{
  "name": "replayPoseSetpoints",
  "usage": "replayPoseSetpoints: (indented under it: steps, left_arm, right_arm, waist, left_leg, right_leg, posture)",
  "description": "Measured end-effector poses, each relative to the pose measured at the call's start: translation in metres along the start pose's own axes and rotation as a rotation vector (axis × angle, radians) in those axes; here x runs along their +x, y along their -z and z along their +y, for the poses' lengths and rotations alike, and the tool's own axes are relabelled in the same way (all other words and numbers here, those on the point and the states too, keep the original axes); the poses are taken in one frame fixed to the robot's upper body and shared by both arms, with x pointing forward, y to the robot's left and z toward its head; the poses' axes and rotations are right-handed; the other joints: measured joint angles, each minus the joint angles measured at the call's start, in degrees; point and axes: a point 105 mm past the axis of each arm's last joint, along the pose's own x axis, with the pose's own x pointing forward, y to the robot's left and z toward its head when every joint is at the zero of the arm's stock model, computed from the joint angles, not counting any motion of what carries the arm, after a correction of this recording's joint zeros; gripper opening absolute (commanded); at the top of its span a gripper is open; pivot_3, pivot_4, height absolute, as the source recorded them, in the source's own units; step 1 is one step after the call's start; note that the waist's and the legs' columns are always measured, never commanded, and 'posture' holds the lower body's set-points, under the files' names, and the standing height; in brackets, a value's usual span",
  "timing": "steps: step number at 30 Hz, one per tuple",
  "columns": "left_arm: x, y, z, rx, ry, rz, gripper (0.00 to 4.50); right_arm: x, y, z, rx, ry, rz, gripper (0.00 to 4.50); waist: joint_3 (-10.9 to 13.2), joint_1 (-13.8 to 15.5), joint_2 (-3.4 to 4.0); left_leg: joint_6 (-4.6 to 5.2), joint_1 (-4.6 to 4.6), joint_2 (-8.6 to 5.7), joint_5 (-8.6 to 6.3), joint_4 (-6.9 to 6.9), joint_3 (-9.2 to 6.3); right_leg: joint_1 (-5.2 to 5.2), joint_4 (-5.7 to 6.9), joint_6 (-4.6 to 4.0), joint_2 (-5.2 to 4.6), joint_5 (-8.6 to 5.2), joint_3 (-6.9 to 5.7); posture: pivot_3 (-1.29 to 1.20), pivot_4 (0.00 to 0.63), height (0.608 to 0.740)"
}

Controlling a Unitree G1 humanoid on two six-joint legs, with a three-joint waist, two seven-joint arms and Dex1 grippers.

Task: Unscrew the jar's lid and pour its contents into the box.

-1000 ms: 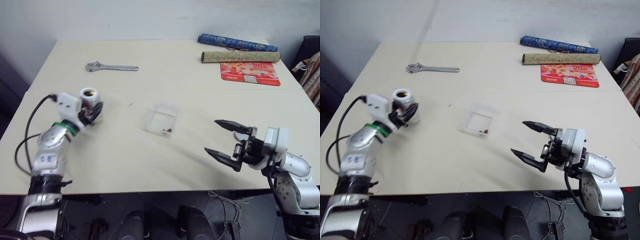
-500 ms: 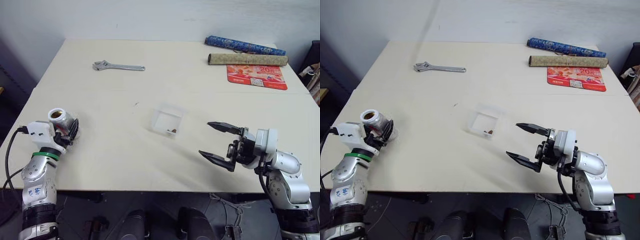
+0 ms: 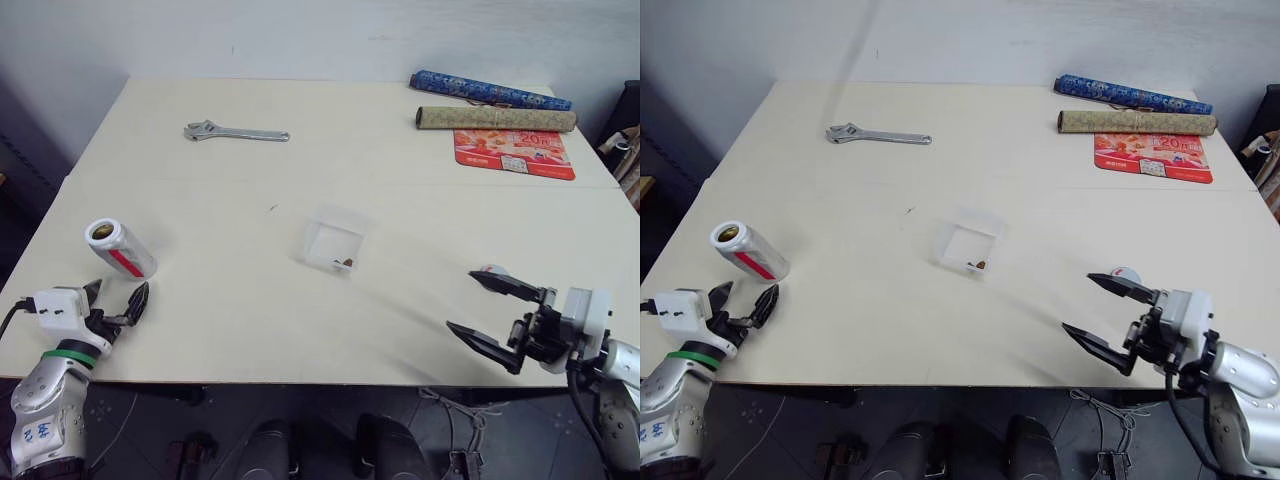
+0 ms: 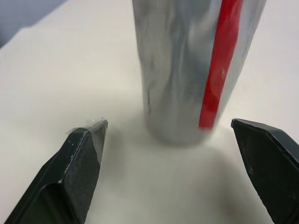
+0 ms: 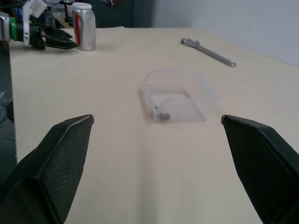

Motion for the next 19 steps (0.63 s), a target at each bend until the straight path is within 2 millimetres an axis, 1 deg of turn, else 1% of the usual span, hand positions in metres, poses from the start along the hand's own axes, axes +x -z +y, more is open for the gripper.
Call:
replayPoseSetpoints:
  steps: [2,5,6,9,11,12,15,19]
  left_arm:
    - [-0.003,0.002,0.0,0.003,0.009,0.011,4.48]
    - [-0.022,0.002,-0.003,0.074,0.077,0.051,4.48]
    - [-0.029,0.0,-0.005,0.118,0.118,0.067,4.48]
    - [-0.059,-0.01,-0.018,0.345,0.336,0.141,4.48]
    - [-0.075,-0.022,-0.025,0.455,0.453,0.158,4.48]
    - [-0.078,-0.025,-0.025,0.477,0.473,0.16,4.48]
    - [-0.091,-0.033,-0.016,0.526,0.5,0.18,4.48]
    - [-0.097,-0.037,-0.006,0.535,0.478,0.193,4.48]
  right_arm:
    - [-0.006,0.003,0.0,0.003,0.012,0.013,4.5]
    - [-0.017,0.008,0.001,-0.009,0.021,0.033,4.5]
    - [-0.02,0.009,0.001,-0.013,0.021,0.038,4.5]
    - [-0.031,0.005,-0.004,-0.067,-0.026,0.099,4.5]
    - [-0.041,0.001,-0.013,-0.111,-0.054,0.155,4.5]
    - [-0.044,-0.001,-0.016,-0.125,-0.06,0.169,4.5]
    - [-0.05,-0.003,-0.025,-0.148,-0.111,0.208,4.5]
    - [-0.054,-0.002,-0.032,-0.154,-0.124,0.207,4.5]
  waist:
    - [0.0,0.0,0.0]
    - [0.0,-0.2,-0.02]
    - [0.0,-0.4,-0.04]
    - [0.0,-1.2,0.01]
    - [0.0,-1.3,0.03]
    - [0.0,-1.3,0.04]
    - [0.0,-1.3,0.06]
    - [0.0,-1.2,0.11]
  left_leg:
    - [0.0,0.0,0.0,0.0,-0.02,0.01]
    - [-0.01,0.02,0.0,0.0,-0.17,0.07]
    - [-0.03,0.02,0.0,0.0,-0.22,0.09]
    - [0.02,0.02,-0.02,-0.04,-0.28,0.22]
    - [0.04,0.02,-0.01,-0.05,-0.32,0.24]
    - [0.04,0.02,0.0,-0.05,-0.33,0.23]
    - [0.04,0.02,0.03,-0.05,-0.38,0.22]
    - [0.03,0.0,0.03,-0.06,-0.41,0.21]
  right_leg:
    - [0.0,-0.06,0.0,-0.15,0.0,-0.04]
    - [-0.05,-0.11,-0.05,-0.25,-0.03,-0.07]
    - [-0.07,-0.14,-0.06,-0.25,-0.03,-0.07]
    - [-0.16,-0.22,-0.1,-0.34,-0.05,-0.03]
    - [-0.15,-0.36,-0.11,-0.37,-0.06,-0.05]
    - [-0.15,-0.37,-0.12,-0.37,-0.07,-0.05]
    - [-0.19,-0.37,-0.17,-0.37,-0.1,-0.06]
    - [-0.21,-0.38,-0.2,-0.38,-0.11,-0.1]
  posture:
    - [0.0,0.15,0.74]
    - [0.0,0.15,0.74]
    - [0.0,0.15,0.74]
    - [0.0,0.15,0.74]
    - [0.0,0.15,0.74]
    - [0.0,0.15,0.74]
    - [0.0,0.15,0.74]
    - [0.0,0.15,0.74]
